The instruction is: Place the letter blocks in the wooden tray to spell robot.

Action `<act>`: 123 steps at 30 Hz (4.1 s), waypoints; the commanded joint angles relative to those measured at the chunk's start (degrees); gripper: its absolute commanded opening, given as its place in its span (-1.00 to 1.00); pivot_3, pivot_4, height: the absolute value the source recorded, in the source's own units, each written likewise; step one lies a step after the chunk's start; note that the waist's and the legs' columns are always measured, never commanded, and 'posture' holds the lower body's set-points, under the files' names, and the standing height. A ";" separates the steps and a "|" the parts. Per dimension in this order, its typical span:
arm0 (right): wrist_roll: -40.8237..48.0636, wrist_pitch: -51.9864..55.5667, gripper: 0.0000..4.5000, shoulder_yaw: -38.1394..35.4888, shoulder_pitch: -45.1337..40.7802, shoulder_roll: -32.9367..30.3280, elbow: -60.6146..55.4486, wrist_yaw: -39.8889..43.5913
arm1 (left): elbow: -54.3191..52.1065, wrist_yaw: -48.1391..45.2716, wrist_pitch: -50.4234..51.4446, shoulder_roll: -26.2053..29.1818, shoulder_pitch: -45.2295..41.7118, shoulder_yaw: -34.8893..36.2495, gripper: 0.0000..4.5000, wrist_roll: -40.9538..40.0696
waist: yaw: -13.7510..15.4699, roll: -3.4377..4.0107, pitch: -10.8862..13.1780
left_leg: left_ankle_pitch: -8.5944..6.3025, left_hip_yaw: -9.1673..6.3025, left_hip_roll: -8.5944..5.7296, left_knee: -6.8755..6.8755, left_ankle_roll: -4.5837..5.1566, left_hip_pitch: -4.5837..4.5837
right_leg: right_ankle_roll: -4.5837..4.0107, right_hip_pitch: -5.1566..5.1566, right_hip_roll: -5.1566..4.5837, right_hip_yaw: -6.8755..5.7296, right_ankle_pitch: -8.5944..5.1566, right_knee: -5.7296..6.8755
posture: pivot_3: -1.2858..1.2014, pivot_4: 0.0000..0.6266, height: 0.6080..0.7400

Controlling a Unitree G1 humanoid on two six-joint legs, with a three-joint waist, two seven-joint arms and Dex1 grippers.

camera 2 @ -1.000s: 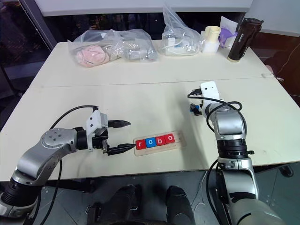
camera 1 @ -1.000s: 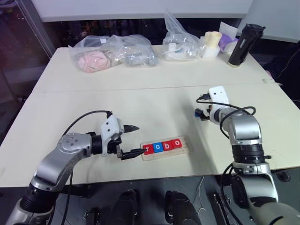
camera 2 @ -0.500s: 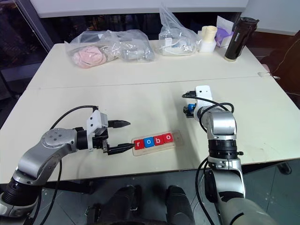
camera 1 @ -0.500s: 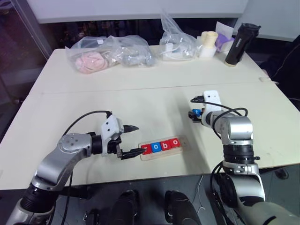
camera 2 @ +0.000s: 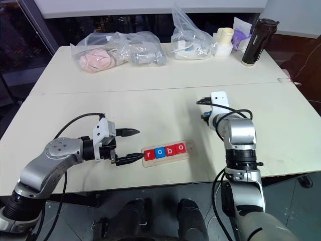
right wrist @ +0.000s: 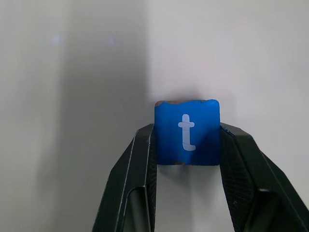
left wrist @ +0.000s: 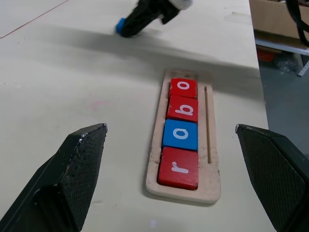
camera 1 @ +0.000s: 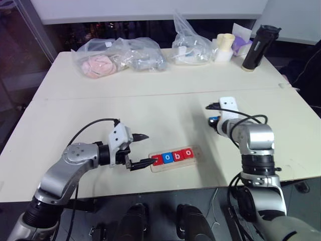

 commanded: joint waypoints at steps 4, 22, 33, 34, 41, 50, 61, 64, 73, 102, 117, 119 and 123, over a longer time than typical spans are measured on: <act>6.60 16.51 -0.48 -0.53 12.13 -4.99 -28.16 4.09 | -0.96 -1.77 -1.42 1.14 0.38 1.40 1.00 -0.83 | -0.10 0.00 0.00 | 0.00 -0.02 0.01 -0.04 0.00 -0.01 | 0.02 -0.03 -0.03 0.00 -0.02 -0.01 | 0.03 -0.52 0.97; 18.90 16.75 0.99 -1.67 24.51 -12.85 -40.28 4.46 | 2.22 -8.33 -4.25 1.88 -2.01 2.92 1.00 -3.34 | -0.17 0.03 0.01 | -0.06 -0.03 0.06 -0.14 -0.08 -0.20 | -0.02 -0.15 -0.25 -0.04 -0.02 -0.32 | 0.03 -0.52 0.97; 9.62 -48.36 0.99 11.53 26.68 -48.68 -16.30 48.64 | 3.71 -9.15 -4.92 1.69 -3.68 2.10 1.00 -2.23 | -0.18 -0.04 0.11 | -0.15 0.04 0.04 -0.02 -0.14 -0.24 | 0.28 -0.01 -0.22 -0.19 -0.20 -0.58 | 0.03 -0.52 0.97; 8.99 -51.26 0.99 12.93 24.91 -48.33 -12.62 50.83 | 3.68 -9.06 -4.84 1.62 -3.83 2.10 1.00 -2.26 | -0.18 -0.06 0.12 | -0.16 0.06 0.05 -0.02 -0.12 -0.24 | 0.28 0.00 -0.23 -0.18 -0.19 -0.58 | 0.03 -0.52 0.97; 5.36 -63.27 0.99 18.61 17.26 -44.31 2.94 60.42 | 2.85 -8.31 -4.37 1.71 -3.61 2.48 1.00 -2.41 | -0.02 -0.05 0.14 | -0.09 0.13 0.07 -0.05 0.04 -0.25 | 0.05 -0.13 -0.22 -0.08 -0.03 -0.39 | 0.03 -0.52 0.97; 3.01 -65.96 0.99 18.99 14.94 -41.06 8.99 63.30 | 1.40 -7.09 -3.95 2.21 -2.33 3.10 1.00 -2.64 | 0.79 -0.04 0.14 | -0.09 0.13 0.06 0.06 0.04 -0.24 | 0.04 -0.11 -0.25 -0.08 -0.02 -0.31 | 0.03 -0.52 0.97; 2.75 -65.14 -0.50 18.23 12.78 -39.67 7.82 63.83 | 1.77 -6.74 -4.30 2.32 -2.34 2.93 1.00 -2.37 | 1.14 -0.04 0.13 | -0.09 0.13 0.07 0.07 0.03 -0.19 | 0.01 -0.08 -0.25 -0.06 -0.01 -0.29 | 0.03 -0.52 0.97; 3.33 -64.47 -0.50 18.74 10.60 -39.05 5.24 64.85 | 1.89 -6.76 -4.37 2.32 -2.35 2.92 1.00 -2.30 | 1.04 -0.03 0.13 | -0.09 0.13 0.07 0.06 0.03 -0.19 | 0.01 -0.09 -0.24 -0.06 0.00 -0.29 | 0.03 -0.52 0.97; 2.10 -62.49 -0.50 23.17 7.10 -35.14 -0.97 67.30 | 1.82 -6.36 -4.58 2.10 -2.30 2.87 1.00 -2.06 | 1.25 -0.04 0.13 | -0.09 0.13 0.05 0.09 0.03 -0.19 | 0.02 -0.07 -0.25 -0.07 0.00 -0.27 | 0.03 -0.52 0.97; -2.30 -62.52 -0.50 27.79 4.52 -29.13 0.56 69.31 | 0.01 -3.27 -4.54 1.90 -0.55 3.11 1.00 -2.31 | 1.15 -0.04 0.13 | -0.08 0.13 0.05 0.12 0.03 -0.16 | 0.05 -0.07 -0.18 -0.06 0.03 -0.19 | 0.03 -0.52 0.97; -3.40 -63.40 -0.50 27.97 3.76 -28.46 2.28 69.19 | 0.28 -2.75 -4.58 1.49 -0.98 2.70 1.00 -2.32 | 1.15 -0.04 0.13 | -0.07 0.14 0.05 0.13 0.02 -0.15 | 0.06 -0.07 -0.17 -0.06 0.04 -0.17 | 0.03 -0.52 0.97; -3.55 -63.47 -0.50 28.02 3.79 -28.29 2.34 69.12 | 0.36 -2.72 -4.59 1.48 -1.07 2.68 1.00 -2.25 | 1.15 -0.04 0.12 | -0.07 0.14 0.05 0.12 0.02 -0.15 | 0.06 -0.07 -0.16 -0.06 0.03 -0.17 | 0.03 -0.52 0.97; -3.54 -63.29 -0.50 27.96 3.94 -28.07 2.14 69.24 | 0.30 -2.60 -4.55 1.40 -1.16 2.58 1.00 -2.20 | 1.15 -0.04 0.13 | -0.07 0.14 0.05 0.13 0.03 -0.15 | 0.07 -0.07 -0.16 -0.06 0.04 -0.17 | 0.03 -0.52 0.97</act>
